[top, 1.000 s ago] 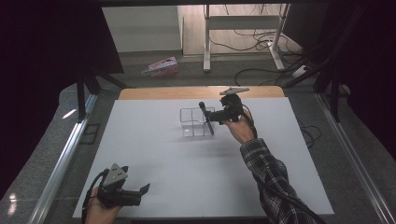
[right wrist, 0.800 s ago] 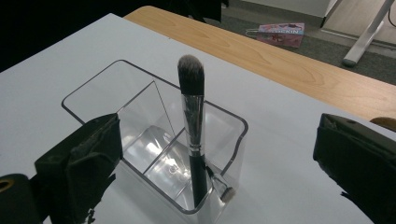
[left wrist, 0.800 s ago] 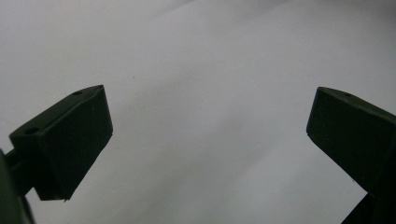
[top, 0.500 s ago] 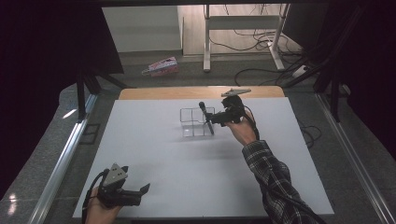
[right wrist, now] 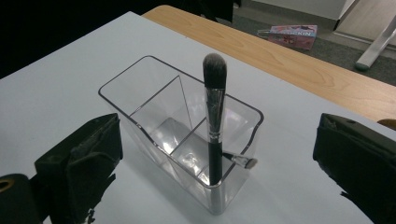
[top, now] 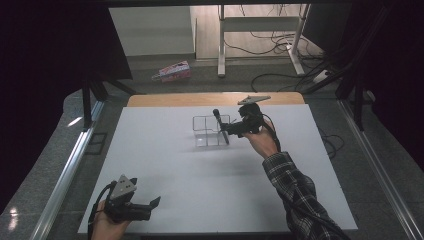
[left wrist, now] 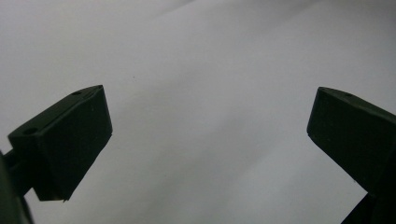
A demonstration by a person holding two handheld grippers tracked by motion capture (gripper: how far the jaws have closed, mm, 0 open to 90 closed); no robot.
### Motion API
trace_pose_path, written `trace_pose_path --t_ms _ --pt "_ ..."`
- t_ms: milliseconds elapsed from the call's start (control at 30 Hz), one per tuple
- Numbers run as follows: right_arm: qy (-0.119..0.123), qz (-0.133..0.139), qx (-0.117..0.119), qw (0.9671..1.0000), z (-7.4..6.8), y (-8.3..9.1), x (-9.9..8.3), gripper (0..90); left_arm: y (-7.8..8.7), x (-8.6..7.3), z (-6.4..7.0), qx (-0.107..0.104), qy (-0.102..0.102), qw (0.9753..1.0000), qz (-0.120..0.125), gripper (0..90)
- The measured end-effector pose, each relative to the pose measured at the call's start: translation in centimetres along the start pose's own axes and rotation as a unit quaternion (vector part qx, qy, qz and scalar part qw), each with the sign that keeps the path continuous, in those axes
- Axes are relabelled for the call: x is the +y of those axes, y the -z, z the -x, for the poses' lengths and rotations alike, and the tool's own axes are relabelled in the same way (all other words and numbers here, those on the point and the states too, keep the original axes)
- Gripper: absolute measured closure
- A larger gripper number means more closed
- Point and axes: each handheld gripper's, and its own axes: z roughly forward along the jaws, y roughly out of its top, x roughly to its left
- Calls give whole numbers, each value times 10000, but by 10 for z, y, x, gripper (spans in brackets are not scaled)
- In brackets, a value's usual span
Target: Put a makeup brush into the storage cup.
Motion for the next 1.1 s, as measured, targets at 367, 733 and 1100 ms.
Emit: trace_pose_path --t_ms 367,733,1100 --pt "18 -28 90 10000 -3 9 -10 9 1 0 -1 -10 43 10000 41 2" --pt "69 -61 166 9998 -8 17 -19 8 0 0 -1 -40 45 10000 18 2" --pt "148 -183 238 9994 -10 20 -31 1 -1 0 0 -46 39 10000 -12 1"
